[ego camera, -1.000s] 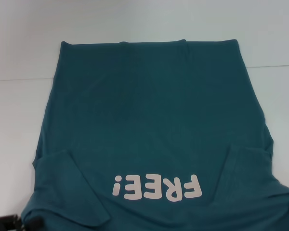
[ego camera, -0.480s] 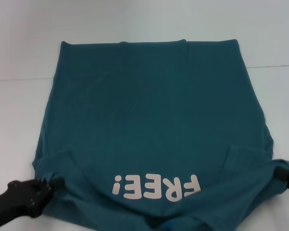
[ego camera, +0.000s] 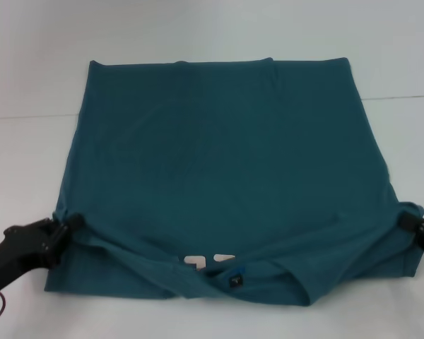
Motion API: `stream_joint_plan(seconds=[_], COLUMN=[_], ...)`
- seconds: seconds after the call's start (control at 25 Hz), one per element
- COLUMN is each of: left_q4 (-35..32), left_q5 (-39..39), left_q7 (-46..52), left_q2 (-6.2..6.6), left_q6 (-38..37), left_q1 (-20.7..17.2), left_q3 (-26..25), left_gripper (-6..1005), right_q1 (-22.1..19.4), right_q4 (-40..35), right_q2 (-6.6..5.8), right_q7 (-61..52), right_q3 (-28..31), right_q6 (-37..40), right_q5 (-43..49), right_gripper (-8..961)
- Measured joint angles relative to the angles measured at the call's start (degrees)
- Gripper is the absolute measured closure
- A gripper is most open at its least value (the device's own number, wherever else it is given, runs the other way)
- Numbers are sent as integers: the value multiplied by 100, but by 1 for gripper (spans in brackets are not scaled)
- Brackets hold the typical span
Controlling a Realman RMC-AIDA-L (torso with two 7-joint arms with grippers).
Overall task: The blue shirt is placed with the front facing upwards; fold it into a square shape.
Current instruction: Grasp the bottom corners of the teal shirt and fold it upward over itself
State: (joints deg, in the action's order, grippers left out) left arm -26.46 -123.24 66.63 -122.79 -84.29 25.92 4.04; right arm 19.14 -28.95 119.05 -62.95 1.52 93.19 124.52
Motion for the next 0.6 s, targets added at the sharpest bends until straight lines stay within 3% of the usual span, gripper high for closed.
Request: stream_joint_plan(seconds=[0.6], left_q4=[308], left_q5=[948], left_q7=[-255], left_q2=[-81], left_q6=[759], left_q1=[149], left_q3=[-6], left_gripper=[947], right_q1=[156], right_q4=[56], right_q2=[-24], right_q7=[-18], right_q3=[-17], right_q6=[-540], right_q5=[-402], right_gripper=[833])
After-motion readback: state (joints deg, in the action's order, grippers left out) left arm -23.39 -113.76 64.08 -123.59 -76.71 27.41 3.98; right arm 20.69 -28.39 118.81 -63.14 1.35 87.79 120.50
